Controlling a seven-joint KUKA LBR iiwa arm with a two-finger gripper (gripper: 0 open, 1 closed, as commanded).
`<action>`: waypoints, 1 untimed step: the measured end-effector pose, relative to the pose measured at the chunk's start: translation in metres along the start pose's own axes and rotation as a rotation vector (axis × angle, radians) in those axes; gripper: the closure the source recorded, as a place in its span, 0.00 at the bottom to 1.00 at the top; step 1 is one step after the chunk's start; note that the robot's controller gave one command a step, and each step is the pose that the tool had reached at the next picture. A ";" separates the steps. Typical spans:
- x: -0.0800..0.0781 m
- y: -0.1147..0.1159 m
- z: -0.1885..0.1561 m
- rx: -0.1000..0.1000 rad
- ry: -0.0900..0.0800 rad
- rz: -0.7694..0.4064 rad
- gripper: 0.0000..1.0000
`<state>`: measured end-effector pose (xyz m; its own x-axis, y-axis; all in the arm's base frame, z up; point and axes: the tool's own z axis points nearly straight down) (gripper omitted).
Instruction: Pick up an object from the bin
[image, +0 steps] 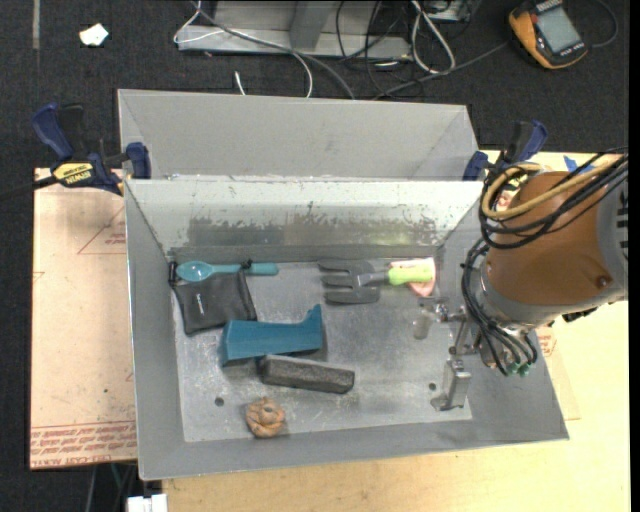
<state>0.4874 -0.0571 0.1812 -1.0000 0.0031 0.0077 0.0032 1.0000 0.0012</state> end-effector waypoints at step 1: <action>-0.002 0.000 -0.004 0.001 -0.008 -0.002 0.00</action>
Offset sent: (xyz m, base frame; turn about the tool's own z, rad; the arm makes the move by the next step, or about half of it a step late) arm 0.0120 0.1153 -0.0768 0.0182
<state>0.4892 -0.0569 0.1852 -1.0000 0.0007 -0.0002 0.0007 1.0000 0.0004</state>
